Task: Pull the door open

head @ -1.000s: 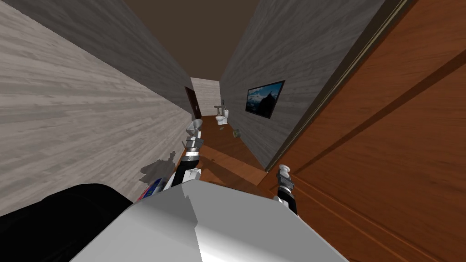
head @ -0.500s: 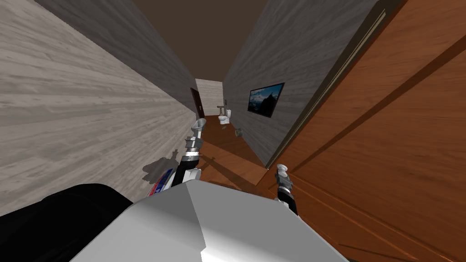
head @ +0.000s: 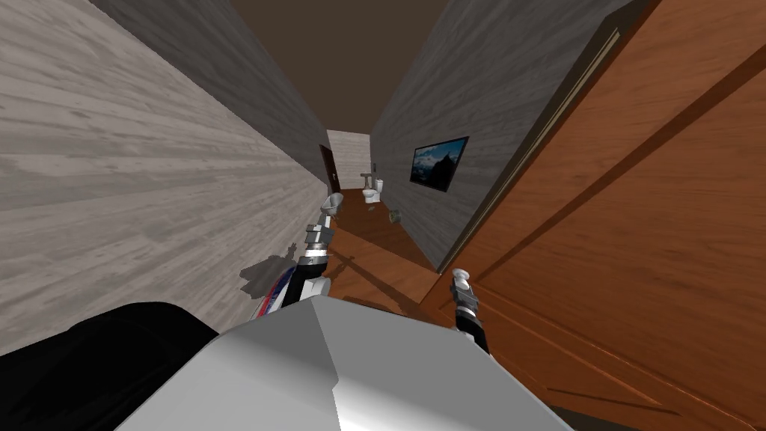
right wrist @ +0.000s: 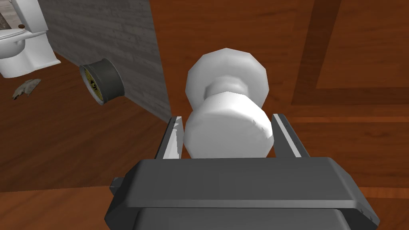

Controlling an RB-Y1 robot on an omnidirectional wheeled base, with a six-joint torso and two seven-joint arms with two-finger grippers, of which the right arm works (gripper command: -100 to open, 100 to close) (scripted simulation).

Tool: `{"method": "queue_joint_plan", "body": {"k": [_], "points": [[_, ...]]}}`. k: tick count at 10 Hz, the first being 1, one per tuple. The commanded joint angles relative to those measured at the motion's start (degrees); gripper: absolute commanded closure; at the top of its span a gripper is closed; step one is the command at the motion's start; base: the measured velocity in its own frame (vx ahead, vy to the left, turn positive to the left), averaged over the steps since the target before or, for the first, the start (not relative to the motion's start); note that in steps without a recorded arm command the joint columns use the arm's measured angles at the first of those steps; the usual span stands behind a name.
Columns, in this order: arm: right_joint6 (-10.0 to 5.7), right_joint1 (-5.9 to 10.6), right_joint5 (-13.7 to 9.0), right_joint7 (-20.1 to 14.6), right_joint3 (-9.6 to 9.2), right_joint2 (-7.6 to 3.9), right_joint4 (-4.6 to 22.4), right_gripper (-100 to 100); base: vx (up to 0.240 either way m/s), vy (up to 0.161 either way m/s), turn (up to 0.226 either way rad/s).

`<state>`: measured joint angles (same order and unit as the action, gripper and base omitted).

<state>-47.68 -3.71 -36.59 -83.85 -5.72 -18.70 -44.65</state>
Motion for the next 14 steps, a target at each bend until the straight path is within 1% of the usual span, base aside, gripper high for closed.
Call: {"method": "queue_joint_plan", "body": {"k": [1,7,8,9,10,11,14], "points": [[-0.37,-0.38,0.4,-0.8,-0.83,-0.36,-0.1,100,-0.193,-0.007,0.083],[-1.67,-2.33,2.2,-4.3,-4.7,-2.72,-1.6,100,-0.199,-0.016,0.083],[-1.83,-2.58,2.4,-4.7,-5.18,-3.01,-1.8,100,-0.22,-0.002,0.074],[-1.54,-2.43,2.2,-4.3,-4.84,-2.82,-1.9,100,-0.094,0.008,0.018],[-1.97,-3.04,2.8,-5.2,-5.9,-3.37,-2.1,100,-0.099,-0.008,0.069],[-2.13,-3.18,2.9,-5.5,-6.17,-3.57,-2.2,100,-0.172,-0.017,0.069],[-3.34,-4.22,3.9,-7.3,-8.12,-4.99,-2.7,100,-0.206,-0.037,0.081]]}}
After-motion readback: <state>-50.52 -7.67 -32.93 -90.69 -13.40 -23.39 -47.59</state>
